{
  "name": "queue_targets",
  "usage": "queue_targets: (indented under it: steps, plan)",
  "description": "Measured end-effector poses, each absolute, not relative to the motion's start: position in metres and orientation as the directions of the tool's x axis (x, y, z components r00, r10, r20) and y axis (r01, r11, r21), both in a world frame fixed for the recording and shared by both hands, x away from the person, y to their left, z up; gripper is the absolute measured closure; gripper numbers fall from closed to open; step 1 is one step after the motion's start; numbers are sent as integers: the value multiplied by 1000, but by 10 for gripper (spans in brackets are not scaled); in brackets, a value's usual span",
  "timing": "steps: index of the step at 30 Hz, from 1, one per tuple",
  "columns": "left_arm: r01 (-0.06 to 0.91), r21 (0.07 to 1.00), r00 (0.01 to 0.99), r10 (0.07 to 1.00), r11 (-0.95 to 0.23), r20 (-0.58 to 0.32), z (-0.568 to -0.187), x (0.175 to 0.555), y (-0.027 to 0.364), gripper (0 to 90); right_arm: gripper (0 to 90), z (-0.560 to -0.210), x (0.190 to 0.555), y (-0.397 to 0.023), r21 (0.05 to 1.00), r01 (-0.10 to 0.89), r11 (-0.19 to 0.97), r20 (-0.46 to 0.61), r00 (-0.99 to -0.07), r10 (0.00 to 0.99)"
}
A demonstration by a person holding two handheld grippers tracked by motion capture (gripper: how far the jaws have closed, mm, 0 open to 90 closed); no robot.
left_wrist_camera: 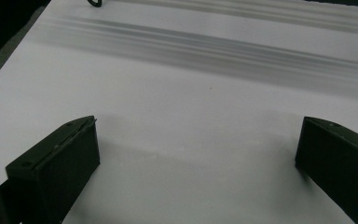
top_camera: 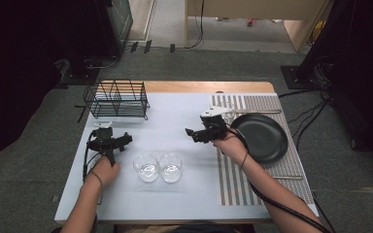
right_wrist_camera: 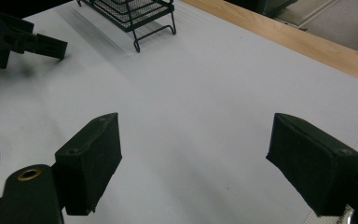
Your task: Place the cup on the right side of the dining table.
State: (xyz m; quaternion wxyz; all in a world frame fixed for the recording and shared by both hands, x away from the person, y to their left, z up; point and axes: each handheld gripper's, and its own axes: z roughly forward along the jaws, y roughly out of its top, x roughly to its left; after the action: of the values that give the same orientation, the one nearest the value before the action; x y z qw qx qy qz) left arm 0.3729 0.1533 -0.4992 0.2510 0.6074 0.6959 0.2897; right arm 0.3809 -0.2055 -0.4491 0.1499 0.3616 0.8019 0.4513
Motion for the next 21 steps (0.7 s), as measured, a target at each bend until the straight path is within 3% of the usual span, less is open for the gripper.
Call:
queue_targets:
  steps: [4, 21]
  plan:
    - [700, 708, -136, 991, 94, 3, -499, 373, 153, 0, 169, -454, 382, -204, 826, 465, 318, 119, -696, 709]
    - [700, 708, -136, 991, 95, 2, -499, 373, 153, 0, 177, -469, 380, -194, 814, 446, 371, 82, -722, 687]
